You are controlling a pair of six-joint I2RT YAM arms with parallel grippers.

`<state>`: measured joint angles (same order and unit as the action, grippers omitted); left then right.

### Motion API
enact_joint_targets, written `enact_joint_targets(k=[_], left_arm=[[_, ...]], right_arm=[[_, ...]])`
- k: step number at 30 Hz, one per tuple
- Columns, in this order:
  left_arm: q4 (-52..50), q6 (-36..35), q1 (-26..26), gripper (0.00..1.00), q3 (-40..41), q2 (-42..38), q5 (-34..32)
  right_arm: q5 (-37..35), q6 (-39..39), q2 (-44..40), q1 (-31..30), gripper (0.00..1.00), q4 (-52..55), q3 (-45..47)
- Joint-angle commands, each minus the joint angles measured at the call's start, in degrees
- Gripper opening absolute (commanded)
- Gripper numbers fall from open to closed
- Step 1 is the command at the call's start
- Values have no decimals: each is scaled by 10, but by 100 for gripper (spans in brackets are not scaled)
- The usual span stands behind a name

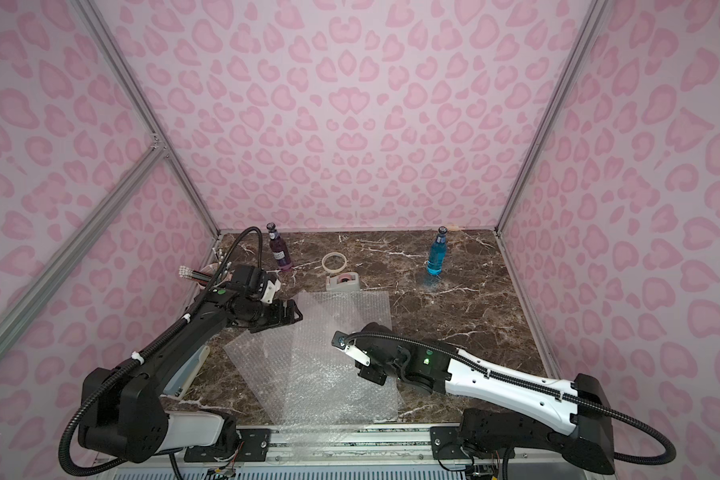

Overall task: Wrap wine bottles in bubble wrap
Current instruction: Place the wine bottle on the bubble wrap.

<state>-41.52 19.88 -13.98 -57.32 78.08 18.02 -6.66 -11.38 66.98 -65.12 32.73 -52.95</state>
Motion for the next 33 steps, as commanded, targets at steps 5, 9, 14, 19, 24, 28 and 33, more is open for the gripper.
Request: enact_joint_targets(k=[5,9,14,19,24,28,33], left_arm=[[-9,-7,1,99,4,-8,4],[-11,-7,5,99,8,-12,4],[-38,2,8,99,15,-30,-12],[-88,31,18,99,25,-50,-47],[-114,96,22,99,62,-90,-62],[-135,156,22,99,119,-128,-74],[-164,204,11,99,156,-169,-79]], right_arm=[[-17,-25,103,-4,0,-57,-61],[8,-48,178,-23,0,-96,-94],[14,-75,292,-35,4,-102,-140],[44,-93,366,-34,10,-148,-158],[90,-101,405,-24,13,-201,-157],[111,-116,407,-14,22,-228,-135],[118,-128,380,8,42,-238,-100]])
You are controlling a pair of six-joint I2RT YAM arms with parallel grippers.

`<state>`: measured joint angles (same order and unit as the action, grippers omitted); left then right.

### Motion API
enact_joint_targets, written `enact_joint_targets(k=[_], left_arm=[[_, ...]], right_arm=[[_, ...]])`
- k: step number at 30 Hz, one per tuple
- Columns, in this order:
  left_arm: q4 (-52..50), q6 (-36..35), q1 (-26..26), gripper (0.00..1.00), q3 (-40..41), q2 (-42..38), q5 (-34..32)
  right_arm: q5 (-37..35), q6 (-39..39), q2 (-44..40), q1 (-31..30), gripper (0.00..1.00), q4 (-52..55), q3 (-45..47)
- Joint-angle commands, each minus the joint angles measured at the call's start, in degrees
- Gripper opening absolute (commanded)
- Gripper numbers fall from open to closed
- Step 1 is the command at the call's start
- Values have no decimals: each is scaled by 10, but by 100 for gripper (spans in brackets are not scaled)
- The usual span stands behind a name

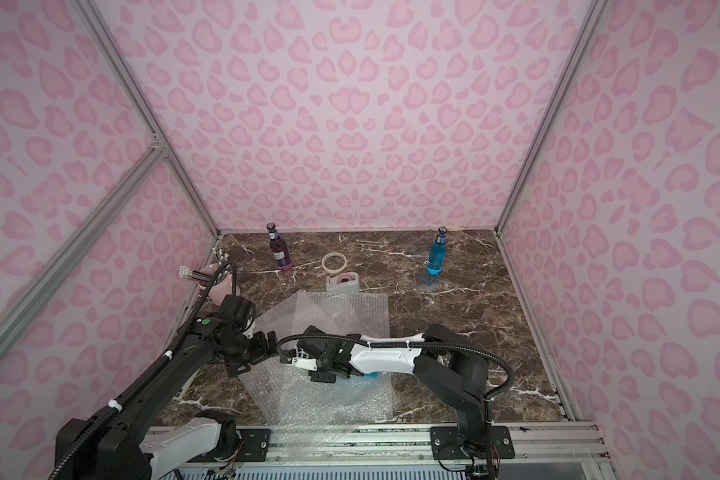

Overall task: Wrap wine bottles in bubble wrap
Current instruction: Place the wine bottle on the bubble wrap, then wrap the wine bottle in bubble wrap.

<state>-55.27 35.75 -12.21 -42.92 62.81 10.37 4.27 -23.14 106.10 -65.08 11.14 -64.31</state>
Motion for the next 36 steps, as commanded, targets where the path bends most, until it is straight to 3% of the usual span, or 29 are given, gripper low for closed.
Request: enact_joint_targets(k=[1,7,19,27,36], left_arm=[[-23,54,-12,100,21,-22,10],[-12,94,-63,96,65,-21,23],[60,193,-193,81,103,-4,35],[106,218,-220,69,96,4,44],[123,232,-222,45,108,-16,66]], right_arm=[[10,-12,-24,12,44,-26,25],[33,-17,-99,36,52,-38,90],[19,-1,-150,67,52,-40,161],[20,3,-154,70,52,-44,164],[33,6,-145,70,52,-55,162]])
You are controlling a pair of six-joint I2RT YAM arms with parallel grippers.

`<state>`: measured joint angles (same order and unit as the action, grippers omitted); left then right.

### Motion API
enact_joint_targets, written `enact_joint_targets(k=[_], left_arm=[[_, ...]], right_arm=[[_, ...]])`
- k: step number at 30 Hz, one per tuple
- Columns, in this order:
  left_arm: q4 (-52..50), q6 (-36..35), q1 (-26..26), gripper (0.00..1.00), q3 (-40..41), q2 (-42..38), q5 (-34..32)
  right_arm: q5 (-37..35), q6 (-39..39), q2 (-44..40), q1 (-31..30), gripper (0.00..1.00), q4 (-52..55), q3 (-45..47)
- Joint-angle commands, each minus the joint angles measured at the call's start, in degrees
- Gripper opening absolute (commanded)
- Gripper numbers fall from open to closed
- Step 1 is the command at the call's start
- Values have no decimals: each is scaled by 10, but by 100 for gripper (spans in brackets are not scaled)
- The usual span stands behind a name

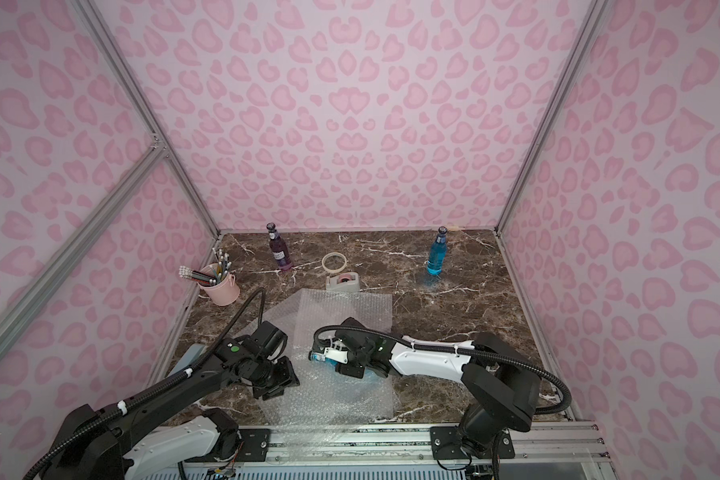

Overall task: Wrap wine bottles in bubble wrap
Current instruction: Wrap the wine bottle in bubble wrap.

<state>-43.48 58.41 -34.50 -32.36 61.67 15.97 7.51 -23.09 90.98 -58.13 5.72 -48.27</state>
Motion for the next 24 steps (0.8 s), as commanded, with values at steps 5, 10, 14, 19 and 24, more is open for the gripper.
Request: enact_joint_targets(k=[5,10,14,19,24], left_arm=[[4,0,0,28,1,-12,12],[-1,-11,1,3,-5,-12,15],[-32,-22,3,2,-44,-15,-4],[-59,-16,18,2,-80,-24,-21],[-40,8,44,2,-79,-25,-11]], right_arm=[[13,5,15,1,51,-8,-5],[26,5,32,0,51,-13,-14],[28,4,33,1,51,-16,-16],[33,8,0,6,53,-32,-6],[52,19,-56,19,57,-46,15]])
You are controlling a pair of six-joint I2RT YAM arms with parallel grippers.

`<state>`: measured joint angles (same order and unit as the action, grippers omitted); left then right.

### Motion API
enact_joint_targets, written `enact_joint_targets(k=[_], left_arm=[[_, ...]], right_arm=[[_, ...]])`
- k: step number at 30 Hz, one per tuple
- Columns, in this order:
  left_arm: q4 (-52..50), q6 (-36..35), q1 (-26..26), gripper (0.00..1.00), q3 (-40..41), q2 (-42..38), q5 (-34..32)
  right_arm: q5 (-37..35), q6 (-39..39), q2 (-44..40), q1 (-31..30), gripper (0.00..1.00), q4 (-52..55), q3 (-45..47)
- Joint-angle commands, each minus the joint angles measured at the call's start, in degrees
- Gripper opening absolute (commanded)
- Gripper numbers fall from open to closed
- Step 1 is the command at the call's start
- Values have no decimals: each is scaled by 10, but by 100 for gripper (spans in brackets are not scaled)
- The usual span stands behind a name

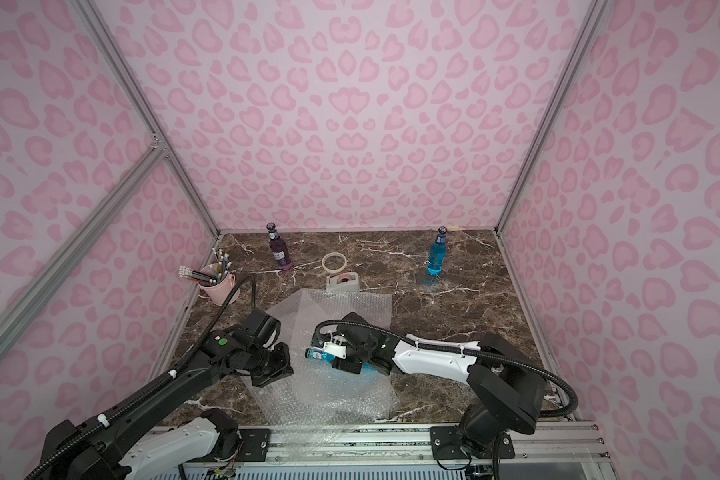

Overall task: Wrap wine bottles in bubble wrap
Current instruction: Wrap the wine bottle in bubble wrap.

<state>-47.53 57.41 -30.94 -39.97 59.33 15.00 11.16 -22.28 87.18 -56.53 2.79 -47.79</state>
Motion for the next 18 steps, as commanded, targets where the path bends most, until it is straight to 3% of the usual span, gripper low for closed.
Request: enact_joint_targets(k=[1,6,15,18], left_arm=[[9,26,14,2,-4,-2,3],[28,56,47,2,-8,-6,18],[65,67,72,2,-29,30,39],[67,63,75,2,-48,49,39]], right_arm=[[22,13,-32,5,58,-17,15],[49,16,-104,-5,62,-17,62],[-85,13,-210,-111,75,24,113],[-97,13,-237,-127,76,39,105]])
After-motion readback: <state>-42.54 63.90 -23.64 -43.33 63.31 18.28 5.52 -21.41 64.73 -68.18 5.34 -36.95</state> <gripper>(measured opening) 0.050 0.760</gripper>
